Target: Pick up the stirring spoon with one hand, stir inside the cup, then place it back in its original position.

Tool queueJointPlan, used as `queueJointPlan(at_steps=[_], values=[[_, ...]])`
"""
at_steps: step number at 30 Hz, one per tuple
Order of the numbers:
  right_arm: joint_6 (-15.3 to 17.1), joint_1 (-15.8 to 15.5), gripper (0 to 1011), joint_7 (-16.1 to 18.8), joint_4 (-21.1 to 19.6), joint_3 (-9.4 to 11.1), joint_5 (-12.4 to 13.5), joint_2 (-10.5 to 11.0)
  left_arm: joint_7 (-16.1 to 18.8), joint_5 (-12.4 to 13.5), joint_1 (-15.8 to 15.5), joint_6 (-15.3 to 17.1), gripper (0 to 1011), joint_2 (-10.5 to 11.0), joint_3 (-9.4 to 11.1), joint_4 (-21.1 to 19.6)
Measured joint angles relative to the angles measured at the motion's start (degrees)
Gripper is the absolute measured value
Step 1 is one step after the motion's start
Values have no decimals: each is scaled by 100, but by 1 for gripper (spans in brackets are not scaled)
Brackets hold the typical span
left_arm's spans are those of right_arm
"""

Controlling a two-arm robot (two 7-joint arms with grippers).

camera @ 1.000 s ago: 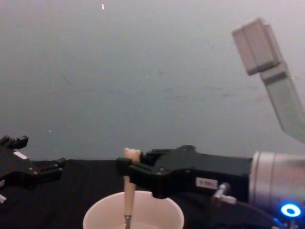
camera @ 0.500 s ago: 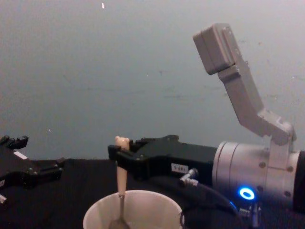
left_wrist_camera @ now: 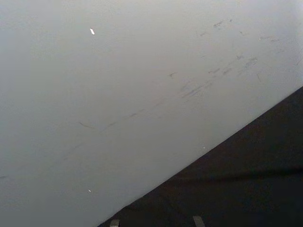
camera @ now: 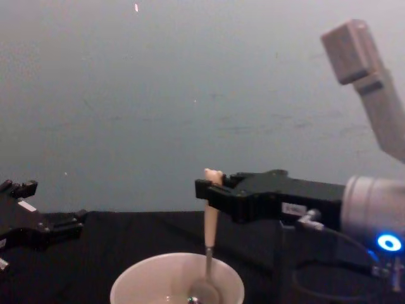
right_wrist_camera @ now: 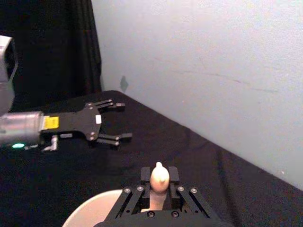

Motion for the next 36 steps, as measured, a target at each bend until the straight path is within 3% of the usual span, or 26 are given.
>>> queueJointPlan(at_steps=[9,16,24,36], values=[[219,-385,225,251,-612,112,373,496,0,0,0,0,1001,0,0,0],[220,-467,225,337,-755,-98,419,614,0,0,0,0,1001,0,0,0],[173,-332,225,345,-644,-373,315,461,0,0,0,0,1001,0,0,0],[29,137,225,150,7,-589,38,-99,0,0,0,0,1001,0,0,0]])
